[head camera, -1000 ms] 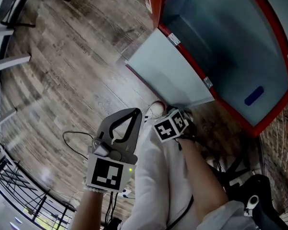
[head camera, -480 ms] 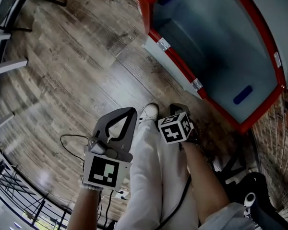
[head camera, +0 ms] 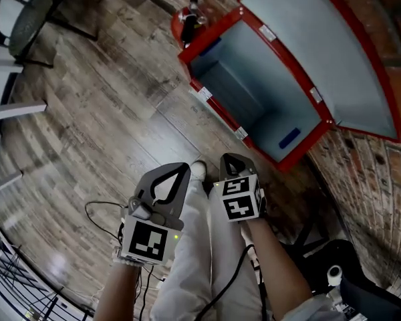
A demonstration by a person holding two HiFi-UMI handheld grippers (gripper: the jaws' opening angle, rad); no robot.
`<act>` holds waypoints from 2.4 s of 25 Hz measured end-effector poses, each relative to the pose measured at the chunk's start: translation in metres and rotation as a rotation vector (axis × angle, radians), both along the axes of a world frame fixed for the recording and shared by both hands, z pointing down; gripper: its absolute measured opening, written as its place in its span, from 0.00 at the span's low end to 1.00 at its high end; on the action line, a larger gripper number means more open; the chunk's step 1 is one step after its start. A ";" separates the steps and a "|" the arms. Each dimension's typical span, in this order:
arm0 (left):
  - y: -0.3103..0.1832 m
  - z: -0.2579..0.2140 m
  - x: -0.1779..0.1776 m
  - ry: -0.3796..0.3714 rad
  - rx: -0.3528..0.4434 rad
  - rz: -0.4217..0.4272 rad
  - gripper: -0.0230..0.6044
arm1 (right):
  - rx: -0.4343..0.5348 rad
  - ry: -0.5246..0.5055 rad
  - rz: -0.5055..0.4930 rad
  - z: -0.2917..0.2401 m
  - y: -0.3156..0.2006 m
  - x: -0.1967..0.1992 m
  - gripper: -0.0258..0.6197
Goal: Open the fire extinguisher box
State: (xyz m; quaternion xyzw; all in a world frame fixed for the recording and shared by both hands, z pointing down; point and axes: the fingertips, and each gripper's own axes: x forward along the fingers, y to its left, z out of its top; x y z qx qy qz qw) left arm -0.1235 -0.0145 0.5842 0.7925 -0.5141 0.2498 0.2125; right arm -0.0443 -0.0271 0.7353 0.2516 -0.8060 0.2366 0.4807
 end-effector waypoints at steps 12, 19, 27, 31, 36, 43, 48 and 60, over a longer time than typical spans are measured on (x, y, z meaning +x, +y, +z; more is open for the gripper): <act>-0.013 -0.146 0.034 -0.014 0.097 0.056 0.03 | 0.184 -0.208 0.141 -0.208 -0.041 0.033 0.05; -0.020 -0.230 0.047 -0.017 0.160 0.075 0.03 | 0.284 -0.247 0.126 -0.305 -0.042 0.062 0.05; -0.038 -0.321 0.040 -0.018 0.273 0.057 0.03 | 0.441 -0.284 0.122 -0.405 -0.056 0.075 0.05; -0.041 -0.354 0.035 -0.045 0.307 0.049 0.03 | 0.534 -0.289 0.116 -0.451 -0.062 0.077 0.05; -0.041 -0.393 0.035 -0.041 0.351 0.047 0.03 | 0.620 -0.295 0.106 -0.501 -0.063 0.080 0.05; -0.047 -0.428 0.043 -0.065 0.420 0.083 0.03 | 0.685 -0.348 0.140 -0.543 -0.070 0.092 0.05; -0.048 -0.456 0.042 -0.070 0.480 0.086 0.03 | 0.735 -0.369 0.160 -0.571 -0.075 0.094 0.05; -0.053 -0.473 0.036 -0.109 0.503 0.083 0.03 | 0.826 -0.393 0.146 -0.612 -0.079 0.101 0.05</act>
